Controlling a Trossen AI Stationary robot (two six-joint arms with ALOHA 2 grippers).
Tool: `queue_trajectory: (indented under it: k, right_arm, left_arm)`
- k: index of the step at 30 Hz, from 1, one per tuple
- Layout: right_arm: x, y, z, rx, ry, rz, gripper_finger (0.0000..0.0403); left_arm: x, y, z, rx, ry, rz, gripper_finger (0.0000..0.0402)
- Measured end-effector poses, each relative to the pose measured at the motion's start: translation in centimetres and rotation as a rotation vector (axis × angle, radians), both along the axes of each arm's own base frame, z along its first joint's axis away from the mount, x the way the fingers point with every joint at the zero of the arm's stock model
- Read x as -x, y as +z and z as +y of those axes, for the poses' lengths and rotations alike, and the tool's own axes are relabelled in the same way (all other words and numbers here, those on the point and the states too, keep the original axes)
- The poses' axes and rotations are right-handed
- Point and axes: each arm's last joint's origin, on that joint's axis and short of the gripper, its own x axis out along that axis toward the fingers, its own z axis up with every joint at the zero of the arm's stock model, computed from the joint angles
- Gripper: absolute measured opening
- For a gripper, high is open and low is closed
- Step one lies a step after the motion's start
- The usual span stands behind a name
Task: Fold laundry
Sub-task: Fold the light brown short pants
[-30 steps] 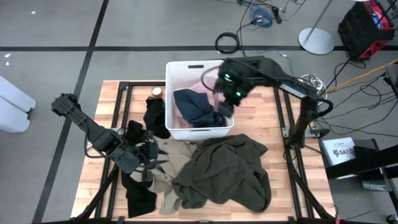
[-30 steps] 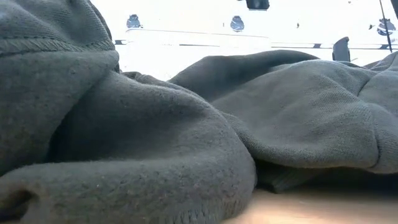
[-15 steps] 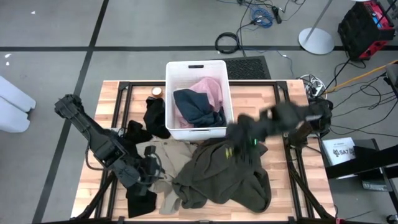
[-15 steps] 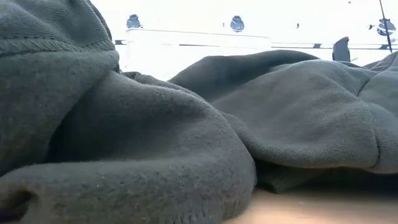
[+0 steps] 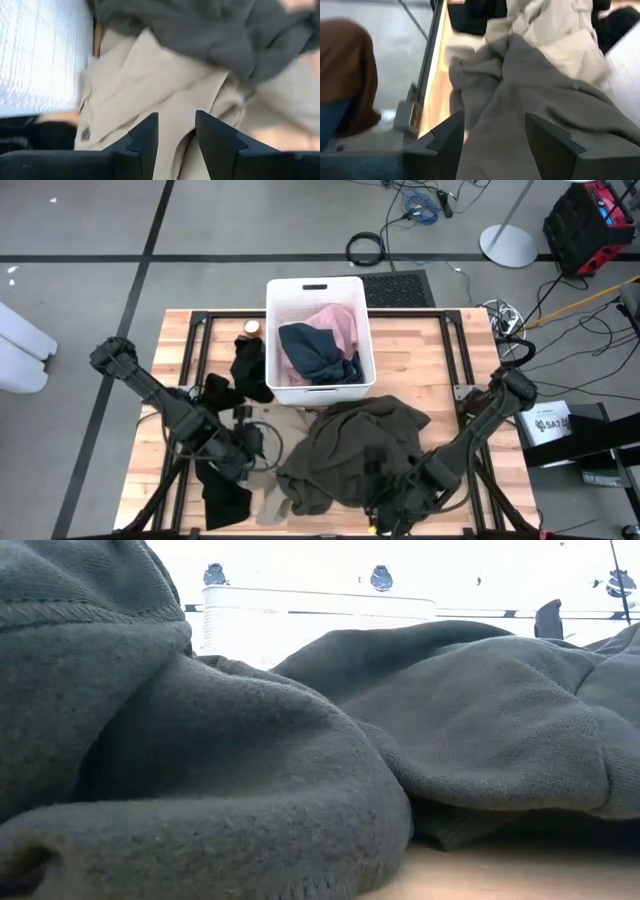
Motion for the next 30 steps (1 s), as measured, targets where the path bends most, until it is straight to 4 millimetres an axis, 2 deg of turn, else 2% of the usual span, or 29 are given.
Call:
queue_trajectory:
  k: [4, 8, 17, 22, 27, 30]
  right_arm:
    - [-0.4, -3.5, -0.3, -0.006, 0.017, -0.039, 0.0196]
    - [-0.7, -5.2, -1.5, -0.043, -0.027, 0.029, 0.0196]
    - [-1.5, -5.1, -2.3, -0.081, -0.044, 0.019, 0.0196]
    - [-1.5, -5.1, -2.3, -0.081, -0.044, 0.020, 0.0196]
    - [-1.4, -5.2, -2.5, -0.062, -0.056, 0.019, 0.0196]
    - [-1.8, -5.7, -3.0, -0.007, -0.122, 0.009, 0.0196]
  left_arm:
    - [0.2, -0.3, 0.8, -0.010, -0.016, 0.088, 0.0139]
    - [0.6, -0.6, 1.0, -0.004, -0.072, 0.177, 0.0139]
    - [0.6, -1.3, 1.0, -0.016, -0.114, 0.221, 0.0139]
    - [0.6, -3.1, 1.7, -0.044, -0.078, 0.262, 0.0139]
    - [-0.7, -5.0, 2.0, -0.030, -0.047, 0.239, 0.0139]
    - [-1.6, -6.3, 2.3, -0.057, -0.004, 0.267, 0.0139]
